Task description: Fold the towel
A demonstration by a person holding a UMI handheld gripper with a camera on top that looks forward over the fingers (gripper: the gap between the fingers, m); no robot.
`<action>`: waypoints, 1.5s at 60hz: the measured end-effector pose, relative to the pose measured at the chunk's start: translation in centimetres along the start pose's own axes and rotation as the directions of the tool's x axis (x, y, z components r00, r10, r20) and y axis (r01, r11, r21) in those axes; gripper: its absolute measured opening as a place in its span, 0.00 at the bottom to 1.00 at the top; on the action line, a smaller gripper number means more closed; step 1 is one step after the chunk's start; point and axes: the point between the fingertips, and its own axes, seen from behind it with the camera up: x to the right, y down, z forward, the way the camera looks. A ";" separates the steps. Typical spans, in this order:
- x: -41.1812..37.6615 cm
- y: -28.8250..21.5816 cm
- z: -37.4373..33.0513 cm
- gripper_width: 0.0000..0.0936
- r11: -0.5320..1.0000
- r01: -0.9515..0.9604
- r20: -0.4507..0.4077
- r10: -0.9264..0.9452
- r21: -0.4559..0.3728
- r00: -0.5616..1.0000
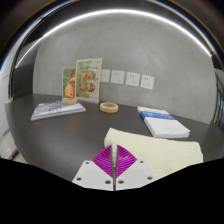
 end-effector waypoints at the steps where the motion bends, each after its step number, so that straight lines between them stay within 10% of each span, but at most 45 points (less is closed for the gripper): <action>1: 0.3 -0.5 -0.3 0.01 1.000 -0.013 0.003 0.013 0.012 1.000; 18: 16.8 -6.7 -7.2 0.01 0.969 -0.178 -0.150 0.205 0.173 0.967; 39: 27.7 4.2 -6.3 0.05 0.960 -0.280 -0.335 0.265 0.003 0.904; 43: 27.7 3.8 -7.0 0.18 0.961 -0.278 -0.340 0.264 0.007 0.903; 51: 28.2 3.4 -9.7 0.84 0.972 -0.233 -0.416 0.212 0.000 0.884; 54: 28.0 3.4 -11.2 0.88 0.974 -0.226 -0.438 0.200 -0.008 0.877; 90: -12.8 -0.1 -29.0 0.86 0.994 -0.111 -0.120 0.110 -0.009 0.987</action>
